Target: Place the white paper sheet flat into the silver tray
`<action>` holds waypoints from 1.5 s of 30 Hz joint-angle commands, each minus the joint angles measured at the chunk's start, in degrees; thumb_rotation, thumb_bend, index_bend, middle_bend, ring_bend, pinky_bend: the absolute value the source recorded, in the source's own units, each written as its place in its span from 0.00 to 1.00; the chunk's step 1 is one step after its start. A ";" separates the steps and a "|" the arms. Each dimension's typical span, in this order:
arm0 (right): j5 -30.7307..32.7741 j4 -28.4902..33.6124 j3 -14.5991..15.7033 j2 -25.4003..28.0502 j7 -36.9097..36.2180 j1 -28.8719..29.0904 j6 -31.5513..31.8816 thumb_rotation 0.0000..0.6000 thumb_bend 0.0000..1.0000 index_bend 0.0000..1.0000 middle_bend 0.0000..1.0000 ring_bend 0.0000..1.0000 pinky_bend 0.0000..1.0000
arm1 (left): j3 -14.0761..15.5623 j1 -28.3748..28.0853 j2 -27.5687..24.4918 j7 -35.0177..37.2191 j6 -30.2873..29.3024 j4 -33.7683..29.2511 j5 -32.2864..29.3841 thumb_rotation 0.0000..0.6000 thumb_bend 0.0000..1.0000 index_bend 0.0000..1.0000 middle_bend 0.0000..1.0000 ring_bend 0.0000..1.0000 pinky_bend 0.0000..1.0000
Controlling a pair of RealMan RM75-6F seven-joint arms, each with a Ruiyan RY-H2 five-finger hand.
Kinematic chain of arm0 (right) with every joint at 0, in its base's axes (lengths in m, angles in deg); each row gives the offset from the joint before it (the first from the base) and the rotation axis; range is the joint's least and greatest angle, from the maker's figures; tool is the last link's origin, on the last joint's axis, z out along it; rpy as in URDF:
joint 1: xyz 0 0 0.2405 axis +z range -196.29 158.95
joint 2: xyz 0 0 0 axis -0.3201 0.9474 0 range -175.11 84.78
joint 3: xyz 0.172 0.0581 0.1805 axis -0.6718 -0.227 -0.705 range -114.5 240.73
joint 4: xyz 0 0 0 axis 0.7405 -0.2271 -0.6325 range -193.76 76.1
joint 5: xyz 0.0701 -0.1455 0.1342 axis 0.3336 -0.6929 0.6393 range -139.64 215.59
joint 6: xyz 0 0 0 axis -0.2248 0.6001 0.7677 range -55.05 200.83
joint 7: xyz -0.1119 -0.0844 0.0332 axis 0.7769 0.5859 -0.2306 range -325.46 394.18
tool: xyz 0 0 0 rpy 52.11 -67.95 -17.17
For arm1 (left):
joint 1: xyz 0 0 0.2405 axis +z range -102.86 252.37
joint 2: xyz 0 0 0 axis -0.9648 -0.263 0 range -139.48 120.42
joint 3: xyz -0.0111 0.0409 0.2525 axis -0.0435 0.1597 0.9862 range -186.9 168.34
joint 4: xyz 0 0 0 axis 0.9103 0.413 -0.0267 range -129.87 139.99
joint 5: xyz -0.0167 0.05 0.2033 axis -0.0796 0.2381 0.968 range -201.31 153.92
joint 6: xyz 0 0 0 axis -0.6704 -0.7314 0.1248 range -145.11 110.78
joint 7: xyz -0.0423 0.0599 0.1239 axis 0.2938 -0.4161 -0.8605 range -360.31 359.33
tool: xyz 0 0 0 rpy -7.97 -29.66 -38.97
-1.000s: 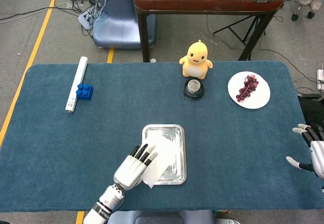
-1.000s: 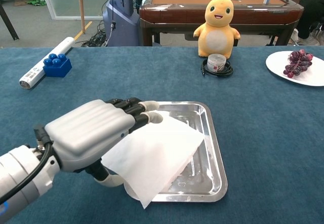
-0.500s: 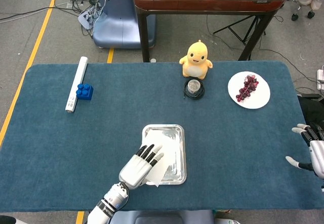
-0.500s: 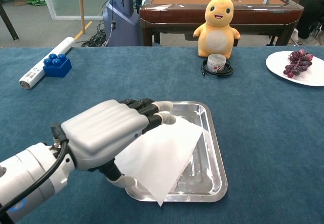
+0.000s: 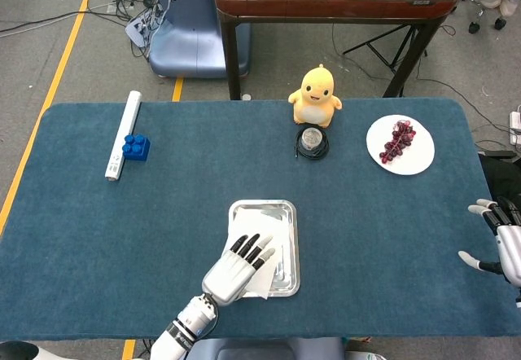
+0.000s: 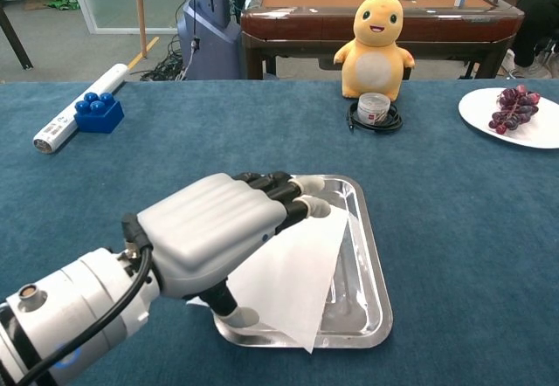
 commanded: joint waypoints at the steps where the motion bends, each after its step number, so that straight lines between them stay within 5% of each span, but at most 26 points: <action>1: -0.02 0.00 0.02 0.02 -0.07 0.03 -0.06 1.00 0.03 0.26 0.21 0.08 0.30 | -0.15 -0.33 0.37 -0.51 0.10 0.22 -0.47 1.00 0.09 0.12 0.02 0.00 0.11; 14: 0.15 -0.12 0.01 0.05 -0.31 0.16 -0.33 1.00 0.03 0.26 0.21 0.08 0.30 | -0.51 -1.40 0.11 -0.64 -0.21 0.60 -1.46 1.00 0.09 0.13 0.02 0.00 0.11; 18: 0.21 -0.13 0.01 0.00 -0.19 0.19 -0.39 1.00 0.03 0.26 0.21 0.08 0.30 | -0.45 -1.87 -1.87 0.09 0.00 -0.80 -0.87 1.00 0.09 0.14 0.03 0.04 0.29; 23: 0.42 -0.18 0.03 -0.17 0.20 0.36 -0.74 1.00 0.03 0.26 0.21 0.08 0.30 | 0.00 -3.41 -6.19 0.25 1.97 -3.72 0.35 1.00 0.15 0.16 0.36 0.45 0.67; 30: 0.90 -0.23 -0.04 -0.50 0.95 0.55 -1.03 1.00 0.03 0.26 0.21 0.08 0.30 | 0.24 -7.33 -13.85 6.82 10.14 -6.85 -0.62 1.00 0.29 0.20 0.78 0.72 0.88; 36: 1.39 -0.47 -0.18 -0.66 1.10 0.71 -1.33 1.00 0.03 0.26 0.21 0.08 0.30 | 1.66 -9.47 -17.58 14.54 13.11 -6.57 4.20 1.00 0.45 0.24 0.94 0.84 0.96; 45: 2.28 -0.87 -0.37 -1.06 1.99 0.95 -1.77 1.00 0.03 0.26 0.21 0.08 0.30 | 2.67 -11.99 -20.72 12.95 16.87 -8.77 2.37 1.00 0.61 0.29 1.00 0.92 1.00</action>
